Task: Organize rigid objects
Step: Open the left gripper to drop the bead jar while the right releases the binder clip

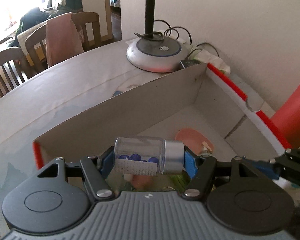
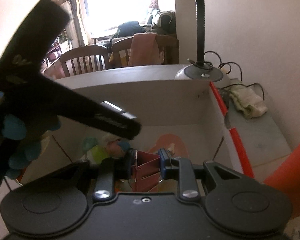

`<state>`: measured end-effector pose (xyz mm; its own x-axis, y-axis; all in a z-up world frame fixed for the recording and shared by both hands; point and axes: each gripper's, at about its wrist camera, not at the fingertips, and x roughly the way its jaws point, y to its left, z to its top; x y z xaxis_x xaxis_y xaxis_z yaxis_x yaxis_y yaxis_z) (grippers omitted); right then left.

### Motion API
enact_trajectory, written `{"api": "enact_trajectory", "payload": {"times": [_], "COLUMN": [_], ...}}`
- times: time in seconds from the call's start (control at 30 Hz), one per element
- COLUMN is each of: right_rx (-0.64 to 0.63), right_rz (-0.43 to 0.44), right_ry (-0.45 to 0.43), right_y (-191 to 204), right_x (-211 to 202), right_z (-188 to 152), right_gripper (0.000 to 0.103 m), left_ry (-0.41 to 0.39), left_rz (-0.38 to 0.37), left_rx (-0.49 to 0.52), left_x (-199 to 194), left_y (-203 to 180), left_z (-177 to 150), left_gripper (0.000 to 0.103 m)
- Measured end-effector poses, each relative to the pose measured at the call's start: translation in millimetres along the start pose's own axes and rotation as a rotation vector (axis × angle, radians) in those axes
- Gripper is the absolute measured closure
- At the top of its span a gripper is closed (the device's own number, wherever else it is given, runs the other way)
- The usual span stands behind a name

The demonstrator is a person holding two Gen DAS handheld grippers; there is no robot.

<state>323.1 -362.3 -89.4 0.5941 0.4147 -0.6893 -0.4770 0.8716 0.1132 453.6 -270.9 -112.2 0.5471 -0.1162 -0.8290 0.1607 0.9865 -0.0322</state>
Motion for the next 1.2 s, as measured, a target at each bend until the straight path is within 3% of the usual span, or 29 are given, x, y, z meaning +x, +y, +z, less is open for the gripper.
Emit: {"api": "enact_trajectory", "payload": {"times": [0.27, 0.77, 1.2], "right_rx": [-0.009, 0.043, 0.074], "right_rz": [0.019, 0.031, 0.041], "right_ry": [0.025, 0.043, 0.032], "right_y": [2.7, -1.3, 0.5], "right_x": [9.3, 10.2, -5.0], "right_z": [-5.7, -4.9, -3.8], "right_gripper": [0.079, 0.072, 0.061], "left_ry": [0.063, 0.080, 0.014], "left_rz": [-0.001, 0.011, 0.016], "left_rx": [0.010, 0.029, 0.019], "left_x": [27.6, 33.5, -0.2], "left_y": [-7.1, -11.2, -6.0], "left_z": [5.3, 5.1, -2.0], "left_gripper": [0.034, 0.032, 0.031]}}
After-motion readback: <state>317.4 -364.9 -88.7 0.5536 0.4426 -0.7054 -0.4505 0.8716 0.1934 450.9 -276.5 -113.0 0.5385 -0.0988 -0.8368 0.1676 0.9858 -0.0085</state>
